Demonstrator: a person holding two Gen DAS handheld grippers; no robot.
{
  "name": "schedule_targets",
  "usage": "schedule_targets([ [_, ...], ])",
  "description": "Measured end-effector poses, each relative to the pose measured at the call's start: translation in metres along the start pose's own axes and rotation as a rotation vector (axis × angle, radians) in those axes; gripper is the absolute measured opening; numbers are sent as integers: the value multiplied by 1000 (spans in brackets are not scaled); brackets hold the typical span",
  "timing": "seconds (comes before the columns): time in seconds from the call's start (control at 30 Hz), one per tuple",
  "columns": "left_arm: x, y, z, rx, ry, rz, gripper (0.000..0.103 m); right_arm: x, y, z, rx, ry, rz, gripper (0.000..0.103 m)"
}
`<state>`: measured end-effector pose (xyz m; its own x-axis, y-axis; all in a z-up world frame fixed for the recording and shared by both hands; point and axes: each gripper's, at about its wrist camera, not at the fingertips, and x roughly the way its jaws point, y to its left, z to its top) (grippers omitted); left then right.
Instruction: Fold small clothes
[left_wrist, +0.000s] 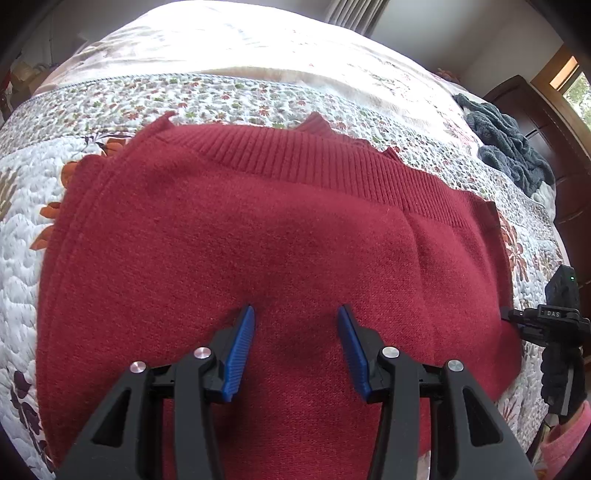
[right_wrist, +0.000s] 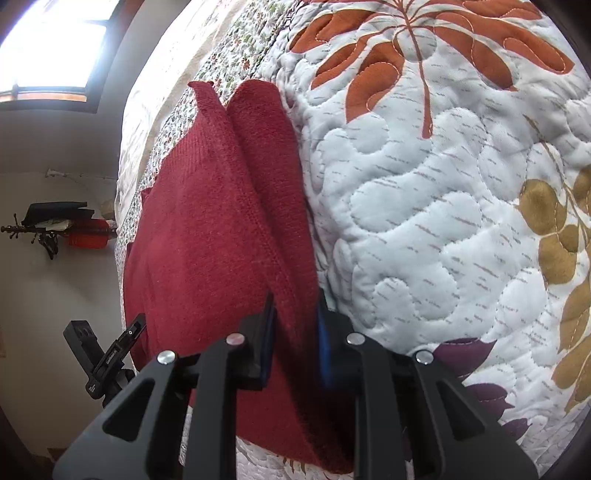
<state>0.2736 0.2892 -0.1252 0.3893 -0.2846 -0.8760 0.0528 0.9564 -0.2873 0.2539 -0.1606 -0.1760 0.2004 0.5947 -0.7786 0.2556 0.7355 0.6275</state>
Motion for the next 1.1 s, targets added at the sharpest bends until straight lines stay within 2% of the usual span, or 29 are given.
schedule_targets([
  [0.23, 0, 0, 0, 2, 3, 4, 47, -2, 1, -3, 27, -11, -1, 15],
  [0.33, -8, -2, 0, -2, 9, 9, 47, -13, 15, -5, 24, -31, -2, 13],
  [0.43, -21, -2, -4, 9, -4, 9, 47, -27, 49, -7, -45, -54, 13, 13],
  [0.63, -41, 9, -6, -23, -21, -16, 47, -32, 140, -13, -254, -60, -60, 13],
  [0.77, -48, 14, -4, -33, -34, -22, 48, -18, 182, -19, -330, -34, -74, 13],
  [0.9, -54, 20, -4, -51, -42, -33, 48, 9, 215, -28, -410, -1, -123, 13],
  [1.1, -57, 30, -3, -86, -49, -49, 48, 63, 237, -42, -486, 85, -198, 13],
])
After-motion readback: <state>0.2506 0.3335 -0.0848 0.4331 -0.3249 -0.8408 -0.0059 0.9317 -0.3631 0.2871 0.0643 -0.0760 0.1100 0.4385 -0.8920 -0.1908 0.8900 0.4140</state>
